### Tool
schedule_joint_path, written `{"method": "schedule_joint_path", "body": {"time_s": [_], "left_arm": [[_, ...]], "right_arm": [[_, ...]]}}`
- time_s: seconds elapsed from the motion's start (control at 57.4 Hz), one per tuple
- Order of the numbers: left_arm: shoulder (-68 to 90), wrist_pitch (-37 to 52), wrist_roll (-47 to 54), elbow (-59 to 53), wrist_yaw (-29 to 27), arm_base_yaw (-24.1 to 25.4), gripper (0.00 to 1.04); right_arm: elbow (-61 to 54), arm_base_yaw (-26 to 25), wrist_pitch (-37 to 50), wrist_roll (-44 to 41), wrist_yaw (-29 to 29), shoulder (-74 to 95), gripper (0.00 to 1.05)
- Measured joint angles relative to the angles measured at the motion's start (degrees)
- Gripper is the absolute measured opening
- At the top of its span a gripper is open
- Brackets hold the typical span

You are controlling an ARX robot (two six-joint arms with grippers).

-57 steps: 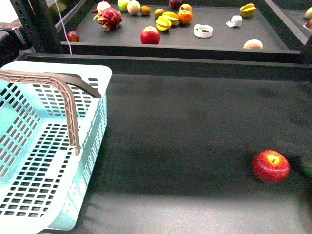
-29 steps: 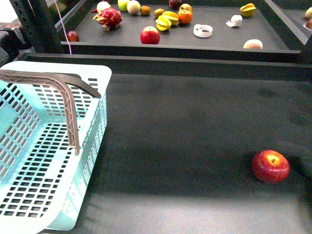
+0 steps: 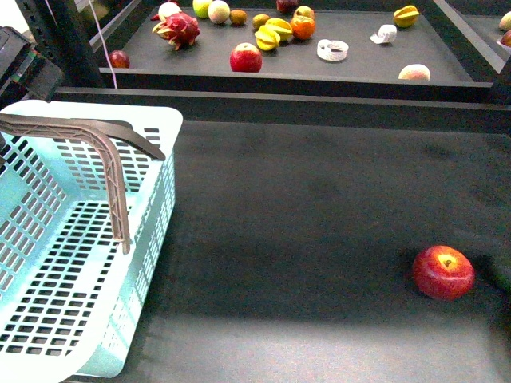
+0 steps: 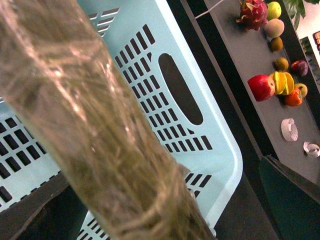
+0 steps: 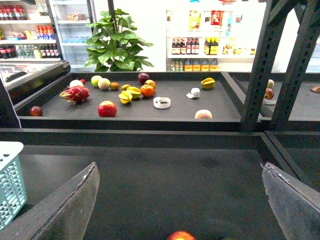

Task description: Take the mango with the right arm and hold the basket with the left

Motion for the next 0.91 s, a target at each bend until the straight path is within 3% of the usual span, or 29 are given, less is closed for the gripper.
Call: {"method": "schedule_joint_path", "body": {"time_s": [0.122, 0.523, 0.662, 0.906], "left_arm": [[0.28, 0.22, -1.60, 0.31, 0.39, 0.72, 0.98], [-0.13, 1.38, -4.98, -0.13, 1.62, 0.94, 0.28], [-2.89, 1.70, -6.91, -1.90, 3.02, 0.00, 0.10], [-10.58, 2.40, 0.26, -6.08, 4.68, -2.99, 0.09]], "right_arm": [[0.00, 0.00, 0.00, 0.00, 0.00, 0.00, 0.97], [0.00, 0.00, 0.00, 0.00, 0.00, 0.00, 0.97], [0.00, 0.00, 0.00, 0.00, 0.00, 0.00, 0.97], [0.00, 0.00, 0.00, 0.00, -0.02, 0.00, 0.97]]}}
